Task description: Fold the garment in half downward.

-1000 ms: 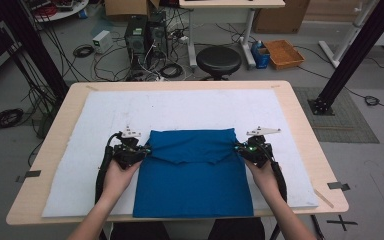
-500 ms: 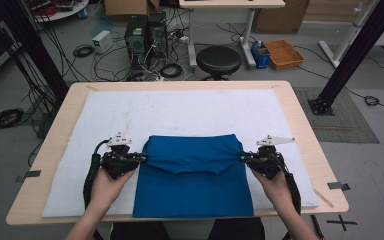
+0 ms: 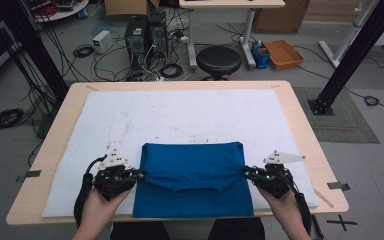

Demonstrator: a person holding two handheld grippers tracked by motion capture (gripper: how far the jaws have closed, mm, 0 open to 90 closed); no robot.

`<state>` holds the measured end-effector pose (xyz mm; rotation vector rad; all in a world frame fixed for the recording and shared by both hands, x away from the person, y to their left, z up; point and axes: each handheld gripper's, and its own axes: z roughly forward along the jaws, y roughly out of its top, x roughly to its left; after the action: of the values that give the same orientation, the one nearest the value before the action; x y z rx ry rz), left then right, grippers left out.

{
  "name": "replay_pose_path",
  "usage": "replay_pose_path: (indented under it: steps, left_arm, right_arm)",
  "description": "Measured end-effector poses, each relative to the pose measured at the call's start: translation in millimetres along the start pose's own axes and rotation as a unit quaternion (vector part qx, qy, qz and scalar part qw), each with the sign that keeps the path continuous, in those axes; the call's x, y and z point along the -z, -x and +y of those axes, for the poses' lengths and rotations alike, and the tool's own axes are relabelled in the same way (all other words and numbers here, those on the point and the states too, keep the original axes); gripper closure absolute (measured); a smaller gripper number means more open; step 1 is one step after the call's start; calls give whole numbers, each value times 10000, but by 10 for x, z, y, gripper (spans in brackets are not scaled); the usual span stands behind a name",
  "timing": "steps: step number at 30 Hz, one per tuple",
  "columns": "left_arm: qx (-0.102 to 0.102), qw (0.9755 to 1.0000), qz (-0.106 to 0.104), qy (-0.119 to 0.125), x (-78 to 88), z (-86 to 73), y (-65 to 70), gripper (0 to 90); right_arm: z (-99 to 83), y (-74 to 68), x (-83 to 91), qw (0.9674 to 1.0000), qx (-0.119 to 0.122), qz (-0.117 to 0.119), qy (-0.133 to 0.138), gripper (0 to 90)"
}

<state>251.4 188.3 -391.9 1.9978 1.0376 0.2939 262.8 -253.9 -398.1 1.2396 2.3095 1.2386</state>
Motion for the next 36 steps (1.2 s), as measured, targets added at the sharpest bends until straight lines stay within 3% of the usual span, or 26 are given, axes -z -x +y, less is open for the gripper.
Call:
replay_pose_path:
  steps: [6,15,21,23,26,28,31,36]
  left_arm:
    - [-103,9998,-133,-122,114,-156,145,860]
    - [-64,9991,-294,-283,221,-381,275,860]
    - [-93,9987,-240,-442,177,-489,291,860]
    - [-145,9984,-179,-507,139,-504,296,857]
    - [-189,9980,-115,-587,116,-516,300,762]
    - [-160,9984,-89,-541,127,-520,299,676]
    - [-176,9989,-118,-428,154,-499,264,560]
    - [-203,9996,134,-143,121,-313,69,444]
  right_arm:
    - [-159,-158,142,9999,137,58,-36,870]
    - [-341,-346,281,9994,314,88,-134,869]
    - [-468,-414,277,9985,476,3,-278,869]
    - [-501,-420,261,9977,564,-127,-361,867]
    - [-525,-419,236,9971,613,-198,-404,818]
    - [-519,-414,251,9975,579,-215,-342,754]
    - [-480,-378,289,9980,523,-283,-192,730]
    - [-288,-192,252,9980,357,-524,76,669]
